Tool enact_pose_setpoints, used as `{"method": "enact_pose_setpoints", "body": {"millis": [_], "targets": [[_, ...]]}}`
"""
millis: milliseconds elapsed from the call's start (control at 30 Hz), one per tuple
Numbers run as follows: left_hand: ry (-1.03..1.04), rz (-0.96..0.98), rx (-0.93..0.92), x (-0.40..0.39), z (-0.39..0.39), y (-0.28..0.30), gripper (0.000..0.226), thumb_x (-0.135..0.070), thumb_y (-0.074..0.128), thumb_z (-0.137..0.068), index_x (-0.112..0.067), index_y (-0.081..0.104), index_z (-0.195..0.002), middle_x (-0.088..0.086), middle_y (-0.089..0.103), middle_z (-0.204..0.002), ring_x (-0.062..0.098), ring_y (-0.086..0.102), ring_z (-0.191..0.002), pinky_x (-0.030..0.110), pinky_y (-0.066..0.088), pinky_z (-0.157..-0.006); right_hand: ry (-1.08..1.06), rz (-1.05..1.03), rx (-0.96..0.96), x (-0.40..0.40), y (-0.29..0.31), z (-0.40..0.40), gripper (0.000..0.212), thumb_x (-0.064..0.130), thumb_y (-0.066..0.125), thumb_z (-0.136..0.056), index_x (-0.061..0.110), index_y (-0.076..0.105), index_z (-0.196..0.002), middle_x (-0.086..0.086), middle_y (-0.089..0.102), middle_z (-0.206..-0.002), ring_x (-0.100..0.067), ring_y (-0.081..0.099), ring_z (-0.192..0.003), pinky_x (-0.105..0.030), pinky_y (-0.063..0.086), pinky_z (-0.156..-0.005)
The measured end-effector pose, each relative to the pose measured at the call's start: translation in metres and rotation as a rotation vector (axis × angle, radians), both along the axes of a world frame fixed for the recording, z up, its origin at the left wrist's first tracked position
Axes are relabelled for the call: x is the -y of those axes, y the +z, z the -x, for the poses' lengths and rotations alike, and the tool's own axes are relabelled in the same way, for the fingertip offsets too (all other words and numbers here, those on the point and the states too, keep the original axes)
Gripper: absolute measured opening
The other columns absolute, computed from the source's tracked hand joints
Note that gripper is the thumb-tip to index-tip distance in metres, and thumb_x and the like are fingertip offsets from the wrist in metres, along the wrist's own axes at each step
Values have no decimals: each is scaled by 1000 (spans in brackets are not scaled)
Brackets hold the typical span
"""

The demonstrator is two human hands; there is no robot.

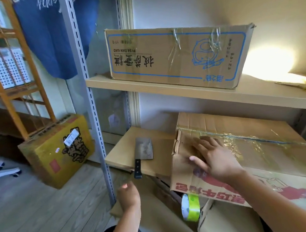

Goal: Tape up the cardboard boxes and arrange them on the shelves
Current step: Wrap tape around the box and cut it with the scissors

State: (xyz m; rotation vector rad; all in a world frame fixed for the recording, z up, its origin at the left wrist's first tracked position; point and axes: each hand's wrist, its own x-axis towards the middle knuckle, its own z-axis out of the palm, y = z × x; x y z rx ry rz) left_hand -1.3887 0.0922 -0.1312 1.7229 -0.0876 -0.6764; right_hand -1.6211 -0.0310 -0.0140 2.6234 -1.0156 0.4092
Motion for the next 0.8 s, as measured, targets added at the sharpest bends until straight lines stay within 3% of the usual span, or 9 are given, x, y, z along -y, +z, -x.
{"method": "enact_pose_setpoints", "body": {"millis": [100, 200, 233, 300, 400, 567, 667, 800], "targets": [[-63, 0, 31, 19, -21, 6, 42, -38, 40, -102, -3, 63, -95, 16, 68, -96, 33, 64, -92, 37, 50, -80, 126, 111, 146, -18, -7, -38, 58, 53, 29, -101, 11, 66, -117, -6, 61, -131, -28, 54, -119, -41, 46, -96], [-107, -49, 113, 36, -32, 10, 37, -31, 45, -101, -14, 52, -69, 5, 57, -70, 26, 56, -77, 34, 44, -73, 281, 168, 180, -37, -22, -78, 33, 37, 45, -98, 11, 66, -101, -8, 66, -116, -30, 60, -106, -39, 49, -89], [-105, -43, 176, 40, -32, 12, 33, -26, 46, -99, -13, 54, -69, 6, 58, -71, 26, 56, -75, 33, 44, -70, 307, 169, 181, -38, -28, -87, 28, 33, 48, -96, 11, 65, -99, -8, 66, -113, -30, 60, -104, -38, 50, -88], [-84, -34, 334, 42, -27, 21, 19, -21, 51, -96, -7, 62, -90, 8, 64, -87, 21, 57, -76, 31, 43, -64, 308, 145, 186, -36, -34, -99, 24, 30, 52, -94, 11, 65, -99, -7, 66, -109, -29, 61, -102, -37, 51, -87], [-98, 7, 552, 43, -15, 43, 24, -28, 54, -94, -12, 58, -112, 1, 59, -107, 16, 55, -90, 23, 42, -66, 259, 131, 236, -31, -29, -105, 27, 32, 50, -94, 11, 66, -99, -5, 67, -102, -29, 61, -98, -37, 50, -85], [-179, 327, 859, 48, 24, 112, 22, -24, 54, -91, -20, 56, -112, -4, 58, -111, 12, 54, -103, 23, 43, -84, 153, 255, 467, -33, 41, -74, 24, 28, 49, -98, 12, 65, -90, -4, 62, -88, -27, 56, -82, -38, 44, -72], [-280, 510, 1088, 50, 67, 163, 18, -20, 52, -90, -19, 57, -107, -6, 57, -106, 10, 55, -100, 21, 45, -83, 77, 420, 671, -31, 99, -25, 20, 17, 52, -95, 9, 60, -79, -5, 55, -74, -28, 50, -71, -38, 40, -62], [-437, 733, 1341, 57, 127, 220, 16, -8, 52, -87, -12, 60, -100, -3, 55, -100, 16, 56, -95, 32, 50, -78, -126, 497, 769, -12, 157, 54, 14, 13, 51, -94, 7, 61, -85, -8, 58, -81, -29, 49, -76, -39, 40, -64]]}}
